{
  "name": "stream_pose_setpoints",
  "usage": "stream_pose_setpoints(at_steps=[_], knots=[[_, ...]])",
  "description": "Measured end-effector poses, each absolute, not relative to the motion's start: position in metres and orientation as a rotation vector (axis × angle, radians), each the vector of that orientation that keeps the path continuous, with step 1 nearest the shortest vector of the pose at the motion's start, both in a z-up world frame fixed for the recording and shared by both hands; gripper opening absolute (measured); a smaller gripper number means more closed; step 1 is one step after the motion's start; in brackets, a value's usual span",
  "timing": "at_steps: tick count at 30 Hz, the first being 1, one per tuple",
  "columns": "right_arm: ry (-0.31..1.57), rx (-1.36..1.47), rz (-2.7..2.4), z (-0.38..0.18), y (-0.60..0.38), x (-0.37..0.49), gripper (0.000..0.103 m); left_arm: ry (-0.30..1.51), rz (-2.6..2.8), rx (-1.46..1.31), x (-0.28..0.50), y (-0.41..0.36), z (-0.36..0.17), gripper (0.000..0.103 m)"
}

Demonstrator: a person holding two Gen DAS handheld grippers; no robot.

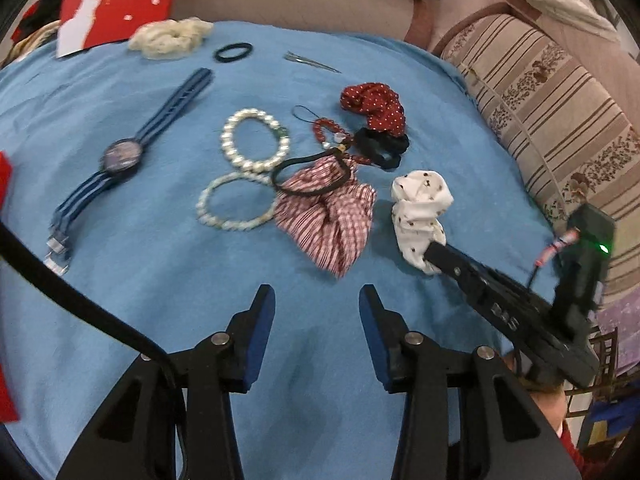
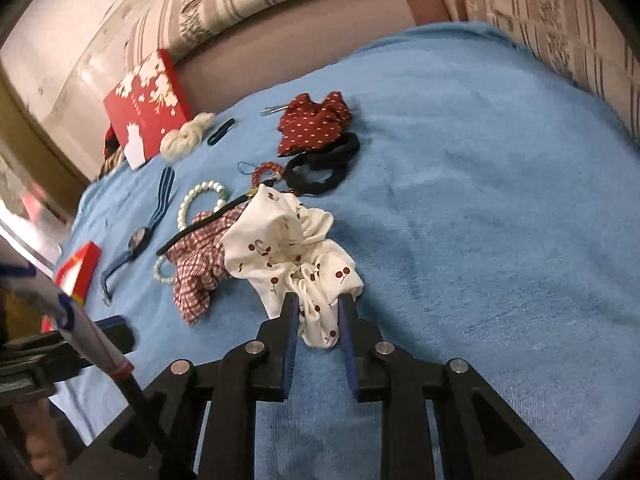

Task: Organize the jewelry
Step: 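Grasp the checked scrunchie with the left tool while the right grasps the cherry scrunchie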

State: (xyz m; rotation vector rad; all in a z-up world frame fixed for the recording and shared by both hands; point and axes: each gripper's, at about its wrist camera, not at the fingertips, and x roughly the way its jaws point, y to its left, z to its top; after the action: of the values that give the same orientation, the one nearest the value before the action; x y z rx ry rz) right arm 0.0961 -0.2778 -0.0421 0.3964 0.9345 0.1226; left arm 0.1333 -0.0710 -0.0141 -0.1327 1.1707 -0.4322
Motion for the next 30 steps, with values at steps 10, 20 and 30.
stream_pose_setpoints(at_steps=[10,20,30], knots=[[0.939,0.349,0.145,-0.047,-0.265,0.103,0.040,1.254,-0.439,-0.243,0.173,-0.093,-0.051,0.040],[0.894,0.220,0.096,-0.037,-0.248,0.090,0.018,1.215,-0.418,-0.284,0.139,-0.057,-0.020,0.005],[0.894,0.248,0.181,-0.001,-0.223,0.050,0.017,1.037,-0.265,-0.217,0.074,0.048,0.036,0.005]])
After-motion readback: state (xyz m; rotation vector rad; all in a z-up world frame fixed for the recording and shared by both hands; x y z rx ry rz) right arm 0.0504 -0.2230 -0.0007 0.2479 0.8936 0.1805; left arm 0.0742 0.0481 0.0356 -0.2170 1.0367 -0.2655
